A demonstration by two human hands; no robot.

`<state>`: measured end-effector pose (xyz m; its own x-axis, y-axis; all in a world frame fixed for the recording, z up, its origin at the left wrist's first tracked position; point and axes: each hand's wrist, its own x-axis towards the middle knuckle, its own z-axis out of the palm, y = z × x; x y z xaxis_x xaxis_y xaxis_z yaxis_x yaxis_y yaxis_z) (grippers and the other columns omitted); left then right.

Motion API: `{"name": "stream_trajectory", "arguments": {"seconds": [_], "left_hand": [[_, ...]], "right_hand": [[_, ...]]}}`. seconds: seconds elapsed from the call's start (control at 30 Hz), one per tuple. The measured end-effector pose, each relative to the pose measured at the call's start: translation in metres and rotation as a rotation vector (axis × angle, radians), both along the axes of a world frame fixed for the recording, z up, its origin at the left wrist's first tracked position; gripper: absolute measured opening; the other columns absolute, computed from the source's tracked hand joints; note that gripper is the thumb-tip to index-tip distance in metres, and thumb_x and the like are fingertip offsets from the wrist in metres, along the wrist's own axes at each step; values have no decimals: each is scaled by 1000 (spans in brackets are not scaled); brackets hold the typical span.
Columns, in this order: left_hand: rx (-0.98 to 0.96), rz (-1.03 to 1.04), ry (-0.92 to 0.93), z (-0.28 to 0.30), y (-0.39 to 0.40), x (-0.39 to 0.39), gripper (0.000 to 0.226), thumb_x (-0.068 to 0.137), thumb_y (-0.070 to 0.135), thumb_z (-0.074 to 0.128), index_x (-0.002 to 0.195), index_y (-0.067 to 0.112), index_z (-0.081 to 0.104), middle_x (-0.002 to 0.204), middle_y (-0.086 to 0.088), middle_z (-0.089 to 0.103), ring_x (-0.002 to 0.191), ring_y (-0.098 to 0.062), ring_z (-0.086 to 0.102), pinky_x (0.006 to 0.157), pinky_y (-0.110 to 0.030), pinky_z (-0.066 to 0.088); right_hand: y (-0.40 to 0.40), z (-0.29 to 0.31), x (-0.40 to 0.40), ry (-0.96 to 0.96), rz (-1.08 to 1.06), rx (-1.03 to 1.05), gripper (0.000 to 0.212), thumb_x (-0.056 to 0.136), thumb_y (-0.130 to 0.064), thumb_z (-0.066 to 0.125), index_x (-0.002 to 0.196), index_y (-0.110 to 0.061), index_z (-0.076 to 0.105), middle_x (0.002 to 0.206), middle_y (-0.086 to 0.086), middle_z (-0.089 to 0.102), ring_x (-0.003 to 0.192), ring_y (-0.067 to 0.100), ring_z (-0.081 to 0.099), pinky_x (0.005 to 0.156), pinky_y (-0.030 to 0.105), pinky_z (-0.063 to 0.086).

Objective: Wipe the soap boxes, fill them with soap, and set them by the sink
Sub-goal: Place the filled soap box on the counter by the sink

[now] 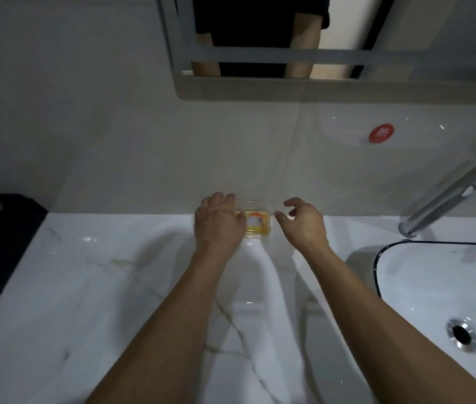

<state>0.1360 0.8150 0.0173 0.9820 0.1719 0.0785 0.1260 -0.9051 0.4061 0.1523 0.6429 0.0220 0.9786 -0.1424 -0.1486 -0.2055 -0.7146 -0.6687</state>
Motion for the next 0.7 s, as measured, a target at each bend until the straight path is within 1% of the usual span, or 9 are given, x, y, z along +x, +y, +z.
{"name": "stream_trajectory", "arguments": {"seconds": [0.03, 0.1, 0.2, 0.27, 0.47, 0.53, 0.7], "left_hand": [[-13, -12, -46, 9, -1, -6, 49, 91, 34, 55, 138, 20, 55, 141, -6, 52, 132, -28, 42, 108, -36, 31], [-3, -38, -104, 28, -2, -17, 50, 90, 34, 55, 138, 20, 55, 142, -8, 52, 135, -28, 40, 112, -38, 28], [36, -101, -147, 55, -5, -38, 54, 92, 40, 53, 143, 23, 49, 150, -6, 44, 143, -27, 31, 116, -43, 21], [36, -129, -190, 73, -8, -53, 55, 94, 42, 52, 145, 24, 46, 153, -6, 41, 146, -27, 26, 117, -46, 18], [7, -182, -247, 116, -29, -99, 57, 96, 47, 48, 149, 28, 40, 160, -4, 31, 151, -24, 12, 120, -50, 9], [-10, -212, -246, 122, -40, -115, 57, 96, 47, 47, 149, 29, 39, 160, -4, 29, 152, -23, 10, 121, -50, 7], [-95, -267, -233, 127, -75, -148, 56, 96, 48, 49, 148, 30, 40, 160, -2, 30, 152, -22, 8, 120, -50, 5]], "right_hand": [[-1, 12, -7, -34, 3, -18, 41, 95, -37, 62, 130, -18, 60, 122, 12, 63, 107, 26, 63, 78, 27, 42], [-2, 36, -24, -92, -12, -30, 42, 95, -38, 61, 132, -17, 59, 124, 13, 63, 108, 28, 63, 82, 30, 44], [-5, 69, -56, -169, -41, -28, 44, 97, -40, 58, 134, -18, 57, 128, 12, 60, 112, 29, 61, 94, 39, 49], [-8, 86, -81, -215, -63, -38, 44, 98, -41, 56, 136, -20, 55, 131, 12, 58, 118, 29, 57, 98, 42, 47], [-24, 115, -158, -298, -158, -106, 49, 99, -40, 55, 144, -23, 49, 146, 7, 49, 138, 26, 37, 107, 34, 32], [-32, 120, -178, -304, -196, -102, 50, 99, -39, 55, 146, -21, 48, 148, 7, 48, 140, 25, 35, 109, 32, 30], [-60, 128, -215, -338, -262, -101, 51, 100, -39, 55, 146, -21, 47, 150, 5, 46, 142, 24, 34, 112, 35, 29]]}}
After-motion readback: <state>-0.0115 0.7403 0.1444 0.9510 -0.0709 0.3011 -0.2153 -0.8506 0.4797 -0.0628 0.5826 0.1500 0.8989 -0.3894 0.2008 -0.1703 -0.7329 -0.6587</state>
